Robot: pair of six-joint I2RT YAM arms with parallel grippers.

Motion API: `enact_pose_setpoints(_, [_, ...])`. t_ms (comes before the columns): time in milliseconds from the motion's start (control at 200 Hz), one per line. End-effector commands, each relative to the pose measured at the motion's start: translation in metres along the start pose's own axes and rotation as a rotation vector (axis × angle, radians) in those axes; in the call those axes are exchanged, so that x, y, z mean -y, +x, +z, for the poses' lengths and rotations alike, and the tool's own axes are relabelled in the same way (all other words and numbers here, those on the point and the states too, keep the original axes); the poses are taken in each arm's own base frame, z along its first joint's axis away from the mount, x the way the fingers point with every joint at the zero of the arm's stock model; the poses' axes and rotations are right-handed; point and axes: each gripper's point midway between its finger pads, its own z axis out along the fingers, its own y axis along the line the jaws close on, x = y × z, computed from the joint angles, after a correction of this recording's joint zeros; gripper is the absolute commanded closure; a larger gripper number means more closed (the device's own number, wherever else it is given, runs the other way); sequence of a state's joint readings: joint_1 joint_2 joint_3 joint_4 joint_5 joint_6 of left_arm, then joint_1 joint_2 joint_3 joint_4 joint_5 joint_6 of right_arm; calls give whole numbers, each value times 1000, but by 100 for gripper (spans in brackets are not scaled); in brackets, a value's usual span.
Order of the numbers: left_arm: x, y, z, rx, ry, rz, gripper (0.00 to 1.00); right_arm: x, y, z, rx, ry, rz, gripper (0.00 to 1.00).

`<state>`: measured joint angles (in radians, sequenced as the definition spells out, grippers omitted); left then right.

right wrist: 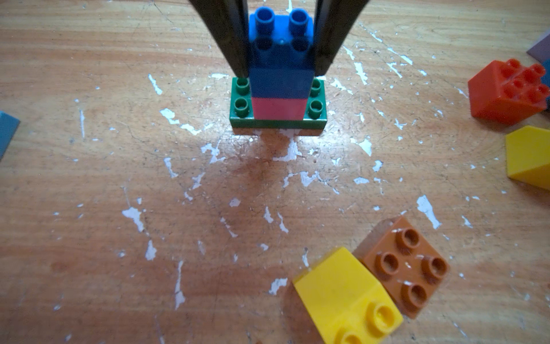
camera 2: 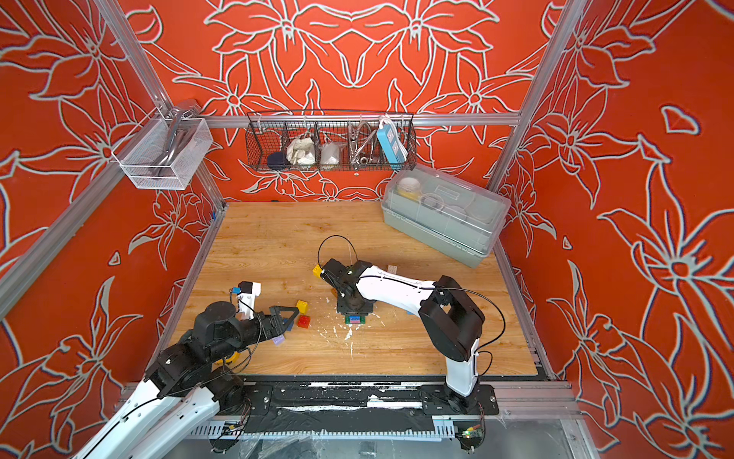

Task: Assemble the number 1 with lego
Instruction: Assemble the lego brick with the lego brick, then pick up the lego brick from the center of the board.

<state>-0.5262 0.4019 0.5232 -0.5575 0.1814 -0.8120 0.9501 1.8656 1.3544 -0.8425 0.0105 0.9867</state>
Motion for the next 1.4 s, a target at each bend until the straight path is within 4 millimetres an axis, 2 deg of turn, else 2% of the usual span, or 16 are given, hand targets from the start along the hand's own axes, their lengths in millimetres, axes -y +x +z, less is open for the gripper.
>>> enact_pose_setpoints(0, [-4, 0, 0, 4, -13, -9, 2, 20, 20, 56, -81, 99, 4, 85])
enact_pose_setpoints(165, [-5, 0, 1, 1, -15, -10, 2, 15, 11, 37, -37, 68, 5, 79])
enact_pose_setpoints(275, [-5, 1, 1, 0, -12, -11, 2, 14, 5, 20, -14, 70, -9, 66])
enact_pose_setpoints(345, [-5, 0, 1, 3, -11, -13, 2, 13, 0, 9, 2, 71, -15, 54])
enact_pose_setpoints(500, [-4, 1, 2, 4, -5, -12, 2, 6, -14, -20, 53, 48, -19, 40])
enact_pose_setpoints(746, [-8, 1, 2, 6, -19, -19, 1, 6, -31, -83, 158, 14, -35, 36])
enact_pose_setpoints(831, [-12, 1, 5, 1, -43, -31, 1, 14, -32, -104, 223, -16, -33, 36])
enact_pose_setpoints(886, [-15, 1, 6, -6, -70, -36, 1, 27, -30, -111, 269, -20, -24, 35])
enact_pose_setpoints(956, [-22, 1, 8, -28, -131, -58, 1, 42, -25, -115, 329, -44, 1, 32])
enact_pose_setpoints(1006, [-35, 3, 8, -48, -211, -97, 1, 51, -20, -114, 369, -83, 27, 30])
enact_pose_setpoints(1136, [-68, 13, 8, -89, -407, -226, 3, 63, -6, -100, 455, -236, 107, 19])
enact_pose_setpoints(1251, [-80, 20, 11, -140, -507, -285, 14, 70, 7, -94, 501, -362, 143, 17])
enact_pose_setpoints(1391, [-98, 24, 9, -201, -664, -286, 27, 84, 13, -91, 579, -418, 156, 4])
